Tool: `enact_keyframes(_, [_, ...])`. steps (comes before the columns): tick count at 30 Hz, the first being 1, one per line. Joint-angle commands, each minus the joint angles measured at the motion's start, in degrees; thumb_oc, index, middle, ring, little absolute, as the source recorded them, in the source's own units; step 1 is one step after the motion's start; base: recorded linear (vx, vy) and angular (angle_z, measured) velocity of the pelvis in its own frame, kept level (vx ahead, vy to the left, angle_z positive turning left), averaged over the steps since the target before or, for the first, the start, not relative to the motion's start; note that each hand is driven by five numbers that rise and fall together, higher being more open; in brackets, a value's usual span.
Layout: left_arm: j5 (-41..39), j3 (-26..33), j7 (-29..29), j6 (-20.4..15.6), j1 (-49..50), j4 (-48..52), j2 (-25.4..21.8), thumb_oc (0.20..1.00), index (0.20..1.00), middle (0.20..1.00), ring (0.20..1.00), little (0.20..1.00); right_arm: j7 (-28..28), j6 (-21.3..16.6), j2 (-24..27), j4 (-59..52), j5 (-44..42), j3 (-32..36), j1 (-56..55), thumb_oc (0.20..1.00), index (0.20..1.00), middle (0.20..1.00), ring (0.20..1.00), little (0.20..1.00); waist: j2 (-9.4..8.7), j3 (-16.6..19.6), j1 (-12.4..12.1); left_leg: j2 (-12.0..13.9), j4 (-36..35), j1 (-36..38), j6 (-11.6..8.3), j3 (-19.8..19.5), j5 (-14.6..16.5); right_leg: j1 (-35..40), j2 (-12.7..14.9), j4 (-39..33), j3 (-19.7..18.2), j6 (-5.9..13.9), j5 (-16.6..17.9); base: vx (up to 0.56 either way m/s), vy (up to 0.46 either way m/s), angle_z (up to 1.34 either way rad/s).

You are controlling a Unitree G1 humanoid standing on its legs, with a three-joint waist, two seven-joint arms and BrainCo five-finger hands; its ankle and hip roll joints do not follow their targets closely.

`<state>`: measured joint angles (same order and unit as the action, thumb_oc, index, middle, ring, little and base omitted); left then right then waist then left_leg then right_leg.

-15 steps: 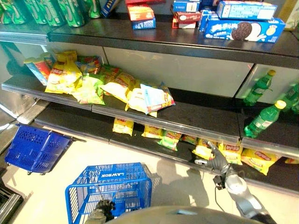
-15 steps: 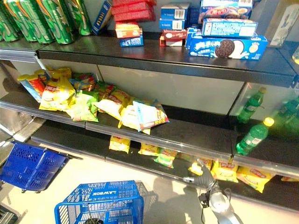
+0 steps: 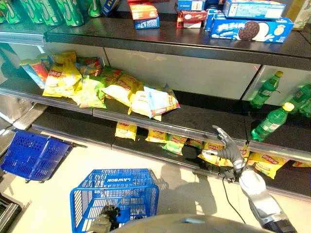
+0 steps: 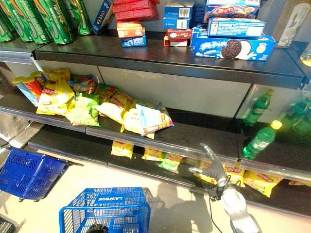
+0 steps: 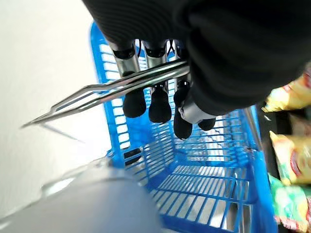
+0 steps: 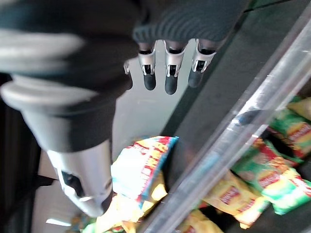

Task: Pick up the snacks into the basket

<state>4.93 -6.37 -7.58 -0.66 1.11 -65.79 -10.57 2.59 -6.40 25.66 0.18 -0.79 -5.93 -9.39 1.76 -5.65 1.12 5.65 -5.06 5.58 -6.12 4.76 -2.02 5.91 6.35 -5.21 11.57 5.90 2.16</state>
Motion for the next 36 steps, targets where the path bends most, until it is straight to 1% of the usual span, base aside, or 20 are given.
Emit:
enact_keyframes(1, [4.6,-2.4,-3.2,0.2,-5.1,-2.5,-3.6,0.2,0.2,0.2,0.2,0.2,3.2,-2.6,1.1,-3.6,-1.1,1.5,7.4,1.0,1.0,1.0,1.0,1.0,-2.21,-2.2,-0.1,-3.9,0.1,-1.0,3.5,0.4,2.5,-2.8,0.3,3.6,-0.7,2.07,-0.2,-0.05,0.003,-0.07])
enact_keyframes(2, [4.6,-2.3,-3.2,0.2,-5.2,-2.5,-3.6,0.2,0.2,0.2,0.2,0.2,3.2,-2.6,1.1,-3.5,-1.1,1.4,7.6,1.0,1.0,1.0,1.0,1.0,-2.2,-2.2,-0.1,-3.9,0.1,-1.0,3.5,0.4,2.5,-2.9,0.3,3.6,-0.8,2.07,-0.2,-0.1,0.008,-0.03])
enact_keyframes(4, [5.0,-4.2,-4.7,0.4,-7.3,-0.7,-4.6,0.2,0.2,0.2,0.2,0.2,5.7,-1.4,3.3,-0.1,2.0,-1.2,14.7,1.0,1.0,1.0,1.0,1.0,-2.31,-4.2,-0.7,-3.8,0.1,-3.0,3.54,0.3,1.4,-4.8,0.4,3.8,-0.9,2.06,0.4,-0.15,0.001,-0.04])
enact_keyframes(6, [5.0,-5.1,-5.6,0.5,-8.9,0.0,-5.3,0.2,0.2,0.2,0.2,0.2,6.7,-1.0,4.4,2.6,2.2,-3.7,20.0,1.0,1.0,1.0,1.0,1.0,-2.41,-5.6,-1.1,-3.9,0.1,-4.3,3.53,0.1,0.7,-6.2,0.3,4.2,-0.8,2.0,0.8,-0.11,0.005,-0.04])
enact_keyframes(8, [5.2,-5.7,-6.0,0.5,-9.6,0.7,-5.7,0.2,0.2,0.2,0.2,0.2,7.1,-0.7,5.4,3.5,3.0,-4.7,22.5,1.0,1.0,1.0,1.0,1.0,-2.49,-6.2,-1.3,-3.8,0.1,-4.9,3.52,-0.1,0.4,-6.9,0.4,4.4,-0.6,1.97,1.0,-0.08,0.009,0.05])
enact_keyframes(9, [5.6,-7.9,-6.8,0.6,-11.7,1.9,-6.7,0.2,0.2,0.2,0.2,0.2,7.7,0.0,7.0,8.6,2.7,-8.5,29.4,1.0,1.0,1.0,1.0,1.0,-2.71,-7.7,-1.9,-3.9,0.1,-6.4,3.55,-0.5,-0.3,-8.5,0.4,5.0,-0.3,1.93,1.3,-0.1,0.012,0.07])
enact_keyframes(13, [5.0,-10.6,-8.5,0.3,-14.4,4.6,-8.3,0.2,0.2,0.2,0.2,0.2,9.2,1.3,8.2,16.7,2.5,-14.4,40.9,1.0,1.0,1.0,1.0,1.0,-2.88,-10.3,-3.2,-4.2,0.1,-8.8,3.57,-1.2,-1.5,-10.8,0.9,5.9,0.1,1.92,2.0,-0.08,0.03,0.04])
enact_keyframes(14, [5.0,-10.5,-8.5,0.3,-14.5,4.6,-8.3,0.2,0.2,0.2,0.2,0.2,9.2,1.2,8.1,16.9,2.4,-14.5,41.1,1.0,1.0,1.0,1.0,1.0,-2.89,-10.3,-3.2,-4.2,0.1,-8.8,3.57,-1.2,-1.5,-10.8,0.9,5.9,0.1,1.92,2.0,-0.05,0.033,0.06])
enact_keyframes(16, [4.0,-11.1,-9.4,0.2,-16.3,5.5,-9.8,0.2,0.2,0.2,0.2,0.2,9.4,2.1,8.6,21.6,2.2,-17.8,47.5,1.0,1.0,1.0,1.0,1.0,-3.15,-11.7,-4.2,-4.5,0.1,-10.3,3.6,-1.6,-2.1,-11.9,1.2,5.7,0.5,1.95,2.7,-0.04,0.048,0.04])
enact_keyframes(19, [3.5,-11.0,-9.7,0.0,-16.7,6.2,-10.4,0.2,0.2,0.2,0.2,0.2,9.7,2.7,8.2,24.3,2.2,-19.3,50.7,1.0,1.0,1.0,1.0,1.0,-3.5,-12.3,-4.7,-4.6,0.1,-11.1,3.65,-1.9,-2.4,-12.4,1.2,5.5,0.6,1.98,3.0,-0.01,0.019,0.07])
enact_keyframes(20, [3.2,-11.0,-9.8,-0.1,-16.8,6.3,-10.8,0.2,0.2,0.2,0.2,0.2,9.8,2.9,8.4,25.7,2.3,-19.9,52.2,1.0,1.0,1.0,1.0,1.0,-3.75,-12.7,-5.2,-4.7,0.1,-11.5,3.69,-2.0,-2.6,-12.6,1.2,5.3,0.7,2.04,3.1,-0.02,0.042,0.12])
enact_keyframes(21, [2.2,-10.8,-10.3,-0.1,-17.1,6.6,-11.5,0.2,0.2,0.2,0.2,0.2,10.2,3.7,8.1,28.5,2.8,-21.5,56.5,1.0,1.0,1.0,1.0,1.0,-4.13,-13.7,-6.2,-4.9,0.1,-12.5,3.8,-2.4,-3.0,-13.3,1.4,5.1,0.9,2.09,3.5,-0.02,0.042,0.07])
enact_keyframes(22, [2.2,-10.7,-10.3,-0.1,-17.1,6.6,-11.5,0.2,0.2,0.2,0.2,0.2,10.3,3.7,8.1,28.6,2.8,-21.5,56.6,1.0,1.0,1.0,1.0,1.0,-4.13,-13.8,-6.2,-4.9,0.1,-12.6,3.81,-2.5,-3.0,-13.4,1.4,5.1,0.9,2.09,3.5,-0.02,0.05,0.06])
enact_keyframes(27, [1.6,-11.2,-10.9,-0.4,-17.6,7.6,-12.4,0.2,0.2,0.2,0.2,0.2,10.6,4.5,7.6,33.3,4.2,-24.2,63.5,1.0,1.0,1.0,1.0,1.0,-4.87,-15.3,-8.2,-5.2,0.1,-14.6,3.92,-3.1,-3.5,-14.6,1.7,4.5,1.3,2.37,4.5,-0.01,0.032,0.07])
enact_keyframes(28, [1.3,-11.3,-11.0,-0.6,-17.4,8.1,-12.7,0.2,0.2,0.2,0.2,0.2,10.6,4.7,7.6,35.2,4.7,-25.4,66.4,1.0,1.0,1.0,1.0,1.0,-5.19,-15.8,-9.0,-5.4,0.1,-15.7,3.91,-3.4,-3.9,-15.1,1.8,4.1,1.7,2.55,4.9,0.01,0.032,0.1])
enact_keyframes(29, [1.3,-11.2,-11.0,-0.6,-17.4,8.1,-12.7,0.2,0.2,0.2,0.2,0.2,10.6,4.7,7.6,35.3,4.7,-25.4,66.5,1.0,1.0,1.0,1.0,1.0,-5.2,-15.8,-9.0,-5.4,0.1,-15.7,3.91,-3.4,-3.9,-15.1,1.8,4.0,1.7,2.55,4.9,0.01,0.034,0.14])
enact_keyframes(31, [0.8,-11.2,-11.3,-0.7,-17.0,8.5,-13.1,0.2,0.2,0.2,0.2,0.2,11.0,5.2,7.5,37.3,5.1,-26.1,69.1,1.0,1.0,1.0,1.0,1.0,-5.55,-16.3,-9.9,-5.4,0.1,-16.6,3.94,-3.7,-4.1,-15.5,1.9,3.6,1.9,2.7,5.2,0.03,0.027,0.15])
enact_keyframes(32, [0.4,-11.0,-11.5,-0.8,-16.6,9.0,-13.4,0.2,0.2,0.2,0.2,0.2,12.1,5.5,7.4,39.8,5.6,-26.3,71.7,1.0,1.0,1.0,1.0,1.0,-5.86,-16.6,-10.7,-5.5,0.1,-17.3,4.0,-4.0,-4.2,-15.8,2.0,3.2,2.2,2.87,5.5,0.04,0.027,0.09])
enact_keyframes(34, [0.4,-11.0,-11.5,-0.7,-16.6,9.0,-13.4,0.2,0.2,0.2,0.2,0.2,12.1,5.4,7.4,39.9,5.6,-26.4,71.9,1.0,1.0,1.0,1.0,1.0,-5.88,-16.6,-10.6,-5.5,0.1,-17.3,4.0,-4.0,-4.2,-15.8,2.0,3.2,2.2,2.87,5.6,0.02,0.025,0.09])
enact_keyframes(36, [0.0,-10.7,-12.4,-0.8,-16.0,10.6,-14.0,0.2,0.2,0.2,0.2,0.2,15.2,6.8,8.1,41.8,7.0,-25.7,76.5,1.0,1.0,1.0,1.0,1.0,-6.3,-17.3,-12.1,-5.7,0.5,-19.1,4.11,-4.6,-4.4,-16.4,2.4,2.6,2.8,3.19,6.0,0.04,0.059,0.16])
